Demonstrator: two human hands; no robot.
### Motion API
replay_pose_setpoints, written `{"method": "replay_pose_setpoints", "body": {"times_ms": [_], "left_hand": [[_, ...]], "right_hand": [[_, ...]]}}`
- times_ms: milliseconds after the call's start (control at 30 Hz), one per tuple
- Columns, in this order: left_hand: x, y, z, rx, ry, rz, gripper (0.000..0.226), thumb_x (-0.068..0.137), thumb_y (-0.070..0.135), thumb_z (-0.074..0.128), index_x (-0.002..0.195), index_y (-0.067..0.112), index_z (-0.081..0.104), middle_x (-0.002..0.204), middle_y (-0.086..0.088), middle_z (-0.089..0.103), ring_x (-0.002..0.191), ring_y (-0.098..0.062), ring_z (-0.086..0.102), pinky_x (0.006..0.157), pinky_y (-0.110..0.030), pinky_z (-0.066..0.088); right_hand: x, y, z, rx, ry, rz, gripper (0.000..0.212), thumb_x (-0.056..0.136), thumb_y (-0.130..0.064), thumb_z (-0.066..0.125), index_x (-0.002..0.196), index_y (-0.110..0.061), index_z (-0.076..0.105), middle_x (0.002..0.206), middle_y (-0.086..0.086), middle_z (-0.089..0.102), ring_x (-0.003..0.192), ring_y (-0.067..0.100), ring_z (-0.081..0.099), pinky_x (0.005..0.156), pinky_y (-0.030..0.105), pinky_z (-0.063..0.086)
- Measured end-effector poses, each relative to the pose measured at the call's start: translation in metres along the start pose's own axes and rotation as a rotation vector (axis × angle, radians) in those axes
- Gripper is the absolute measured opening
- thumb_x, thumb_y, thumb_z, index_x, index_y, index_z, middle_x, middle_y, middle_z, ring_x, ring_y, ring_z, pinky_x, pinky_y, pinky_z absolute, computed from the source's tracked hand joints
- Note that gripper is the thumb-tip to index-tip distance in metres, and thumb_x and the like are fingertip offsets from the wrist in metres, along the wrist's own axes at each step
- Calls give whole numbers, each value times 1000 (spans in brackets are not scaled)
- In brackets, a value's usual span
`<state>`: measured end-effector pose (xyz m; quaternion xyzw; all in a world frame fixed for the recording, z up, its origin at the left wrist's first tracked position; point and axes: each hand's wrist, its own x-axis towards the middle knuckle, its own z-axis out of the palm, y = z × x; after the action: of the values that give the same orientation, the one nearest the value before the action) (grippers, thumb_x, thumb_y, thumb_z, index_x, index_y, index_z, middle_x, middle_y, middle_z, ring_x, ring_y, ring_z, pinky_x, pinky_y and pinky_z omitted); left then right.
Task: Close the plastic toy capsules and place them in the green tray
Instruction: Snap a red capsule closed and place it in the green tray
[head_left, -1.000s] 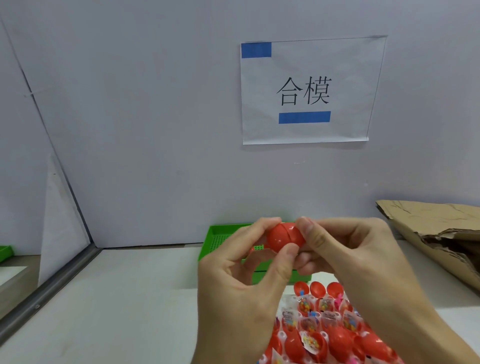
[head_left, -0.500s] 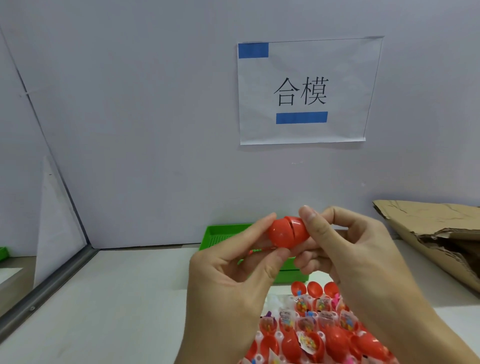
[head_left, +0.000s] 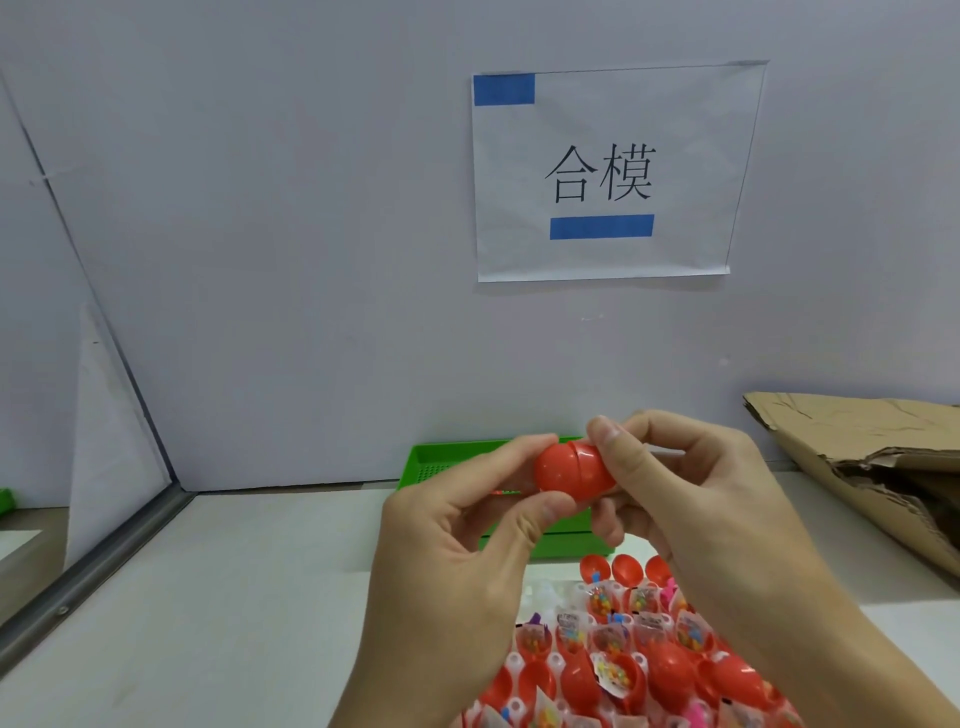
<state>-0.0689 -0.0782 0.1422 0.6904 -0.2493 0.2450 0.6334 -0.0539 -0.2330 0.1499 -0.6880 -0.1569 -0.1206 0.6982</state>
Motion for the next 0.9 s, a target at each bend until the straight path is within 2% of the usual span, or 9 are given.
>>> {"method": "replay_pose_setpoints", "body": {"times_ms": [167,400,500,600,700,767,900], "left_hand": [[-1,-1,0,23,-8,8,29,74,23,69,101,34,72,91,16,76,88,-1,72,79,-9,52],[-1,-5,6,-132,25,-56,31,70,22,78,100,24,76,93,5,78,91,-9,73,78,-13,54],[0,-6,6,-161,54,-103,31,68,26,79,98,22,77,93,3,78,91,-11,74,76,-12,54],[0,-7,5,-195,45,-199,39,67,36,85,103,26,76,94,-2,78,91,-19,75,81,-18,55],[0,-7,6,-264,18,-254,38,71,38,79,107,28,74,92,-11,77,86,-28,75,80,-26,58],[1,-5,8,-309,18,-265,32,73,33,81,103,22,76,88,-14,77,83,-32,75,76,-27,59],[1,-5,11,-354,28,-291,33,69,35,74,97,18,77,85,-18,76,79,-32,75,71,-27,59]], "right_hand": [[1,-1,1,-11,9,22,38,77,-51,64,74,-15,71,63,11,69,52,17,59,72,47,58],[2,2,-1,3,44,51,35,76,-53,64,72,-19,73,62,9,70,52,17,60,75,44,59],[2,2,0,20,46,76,37,77,-54,64,72,-18,72,62,8,71,50,16,59,63,32,57],[2,2,1,39,61,118,43,82,-52,63,76,-10,71,62,15,70,46,15,57,51,22,49],[3,4,1,42,74,152,46,84,-50,63,78,-5,69,58,17,68,43,15,55,48,21,46],[2,4,2,51,76,149,41,84,-50,62,77,-10,69,57,16,67,42,15,54,47,21,46],[0,0,3,66,93,115,34,87,-47,63,70,-19,66,53,15,65,37,14,49,40,21,41]]}}
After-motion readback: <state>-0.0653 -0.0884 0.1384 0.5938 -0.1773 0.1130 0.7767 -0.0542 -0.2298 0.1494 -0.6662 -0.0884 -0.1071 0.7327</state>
